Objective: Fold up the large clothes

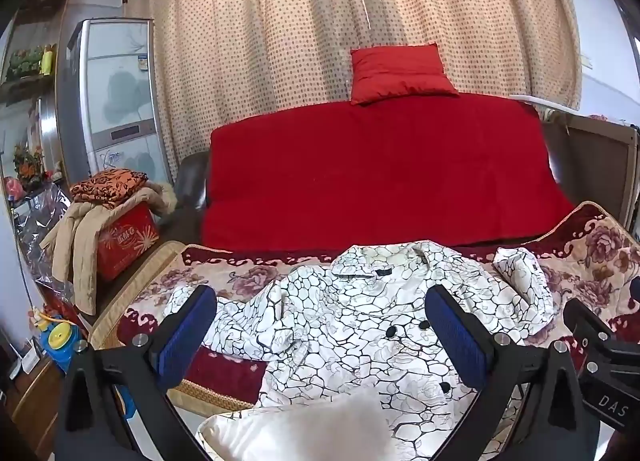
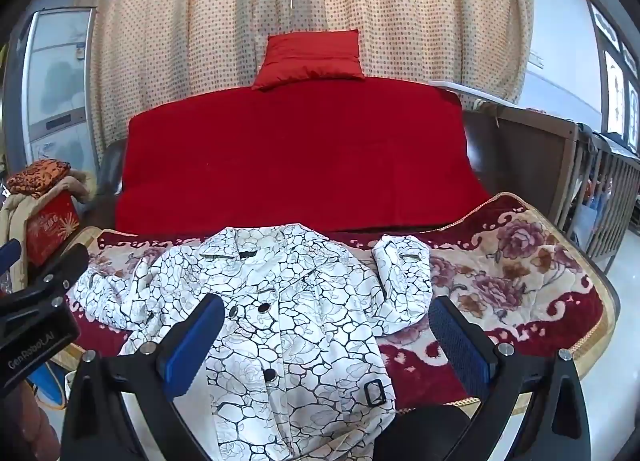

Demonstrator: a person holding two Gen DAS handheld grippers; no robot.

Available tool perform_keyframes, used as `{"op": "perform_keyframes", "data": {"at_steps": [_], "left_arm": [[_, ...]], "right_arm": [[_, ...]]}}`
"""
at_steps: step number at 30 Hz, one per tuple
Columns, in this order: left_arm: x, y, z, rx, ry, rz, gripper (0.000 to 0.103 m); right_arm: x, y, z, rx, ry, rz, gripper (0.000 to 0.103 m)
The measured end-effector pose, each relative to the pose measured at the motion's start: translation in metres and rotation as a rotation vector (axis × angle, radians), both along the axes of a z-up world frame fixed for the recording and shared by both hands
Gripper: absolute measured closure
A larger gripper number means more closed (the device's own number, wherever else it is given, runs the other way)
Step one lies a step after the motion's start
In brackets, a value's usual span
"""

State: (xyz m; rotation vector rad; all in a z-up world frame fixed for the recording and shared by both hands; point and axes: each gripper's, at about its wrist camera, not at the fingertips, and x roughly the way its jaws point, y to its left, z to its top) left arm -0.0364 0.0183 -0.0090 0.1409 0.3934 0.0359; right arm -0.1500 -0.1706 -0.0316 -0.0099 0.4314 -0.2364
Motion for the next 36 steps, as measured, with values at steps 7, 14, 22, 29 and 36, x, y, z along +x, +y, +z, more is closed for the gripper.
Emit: {"op": "perform_keyframes", "data": {"at_steps": [7, 14, 22, 29, 36], "left_arm": [[0.001, 0.001, -0.002, 0.003, -0.001, 0.000, 0.000], [0.004, -0.003, -0.005, 0.016, 0.005, 0.003, 0.000], [0.012, -0.004, -0.013, 0.023, 0.019, 0.006, 0.000], [0.019, 0.003, -0.019, 0.020, 0.037, 0.038, 0.000], [0.013, 0.009, -0.015, 0.014, 0.015, 0.043, 0.000]], "right_arm": [[0.002, 0.005, -0.002, -0.002, 0.006, 0.005, 0.000], [0.004, 0.001, -0.005, 0.005, 0.006, 0.003, 0.000], [0.013, 0.000, -0.010, 0.003, 0.029, 0.011, 0.000], [0.022, 0.000, -0.018, 0.006, 0.052, 0.020, 0.000], [0.018, 0.003, -0.015, -0.033, 0.058, 0.021, 0.000]]}}
